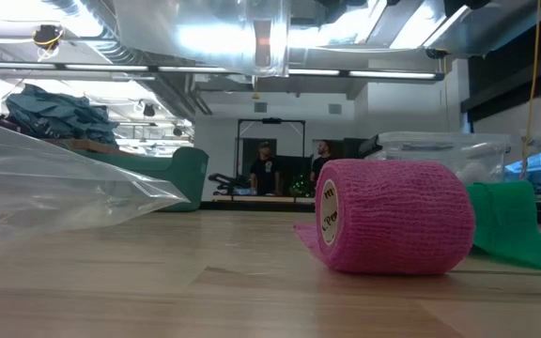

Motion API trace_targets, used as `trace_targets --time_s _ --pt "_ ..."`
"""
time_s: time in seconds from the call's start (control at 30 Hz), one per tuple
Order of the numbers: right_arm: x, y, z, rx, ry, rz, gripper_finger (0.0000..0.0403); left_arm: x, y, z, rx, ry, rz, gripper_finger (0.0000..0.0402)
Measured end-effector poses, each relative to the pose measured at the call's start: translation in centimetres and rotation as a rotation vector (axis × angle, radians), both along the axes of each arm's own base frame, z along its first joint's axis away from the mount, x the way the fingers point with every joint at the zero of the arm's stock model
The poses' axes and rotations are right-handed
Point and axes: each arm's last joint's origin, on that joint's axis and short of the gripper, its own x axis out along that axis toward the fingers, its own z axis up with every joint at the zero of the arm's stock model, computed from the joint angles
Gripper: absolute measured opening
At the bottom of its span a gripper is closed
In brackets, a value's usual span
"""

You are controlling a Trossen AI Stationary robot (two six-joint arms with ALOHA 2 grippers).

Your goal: Roll bandage

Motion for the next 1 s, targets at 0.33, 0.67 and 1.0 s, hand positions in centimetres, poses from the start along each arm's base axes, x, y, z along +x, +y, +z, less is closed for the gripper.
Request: trace_targets --time_s 0.33,0.67,1.0 --pt "0.0 0.0 -0.1 -0.002 0.017 0.000 0.0039 0.0 0.0 0.1 -0.001 -0.010 0.001 0.0000" --pt "-0.1 0.0 -0.7 -0.008 0.078 0.000 0.0028 0.0 0.0 0.2 0.024 -0.020 0.003 0.0000" --pt "-0.2 0.0 -1.3 -0.013 0.136 0.000 0.0035 -0.1 0.1 0.6 0.040 -0.042 0.006 0.0000"
